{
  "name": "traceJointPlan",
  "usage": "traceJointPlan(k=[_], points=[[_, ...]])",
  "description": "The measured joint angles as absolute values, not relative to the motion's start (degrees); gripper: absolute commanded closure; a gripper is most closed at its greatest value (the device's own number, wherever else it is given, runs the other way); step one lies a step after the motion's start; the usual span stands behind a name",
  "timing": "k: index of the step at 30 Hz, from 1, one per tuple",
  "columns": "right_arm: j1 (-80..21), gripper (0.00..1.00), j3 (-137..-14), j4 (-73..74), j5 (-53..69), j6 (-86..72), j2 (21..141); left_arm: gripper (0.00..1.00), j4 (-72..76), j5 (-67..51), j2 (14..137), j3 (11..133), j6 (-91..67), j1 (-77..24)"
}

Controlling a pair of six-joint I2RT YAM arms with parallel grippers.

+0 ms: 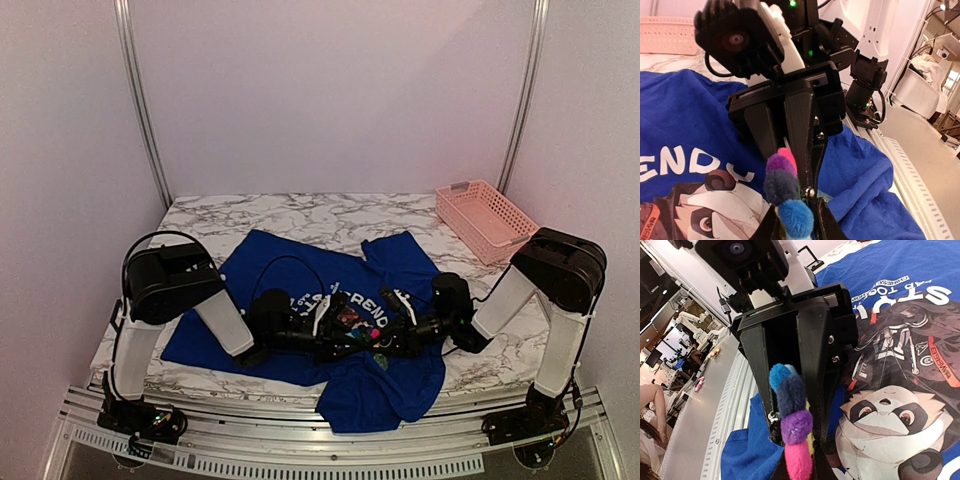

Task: Pin the brooch onto the clothing
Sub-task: Pin the clothing with brooches onto the flattened clothing.

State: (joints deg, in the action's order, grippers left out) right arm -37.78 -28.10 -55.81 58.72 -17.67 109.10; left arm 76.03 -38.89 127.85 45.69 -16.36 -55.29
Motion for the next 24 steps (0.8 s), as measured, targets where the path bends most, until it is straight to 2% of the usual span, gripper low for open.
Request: traceJointPlan(k=[24], points=[[-36.7, 1.0, -28.1, -55.2, 58.9, -17.6, 109.1, 0.76, 73.8, -48.7, 131.3, 52.2, -17.4, -52.8]])
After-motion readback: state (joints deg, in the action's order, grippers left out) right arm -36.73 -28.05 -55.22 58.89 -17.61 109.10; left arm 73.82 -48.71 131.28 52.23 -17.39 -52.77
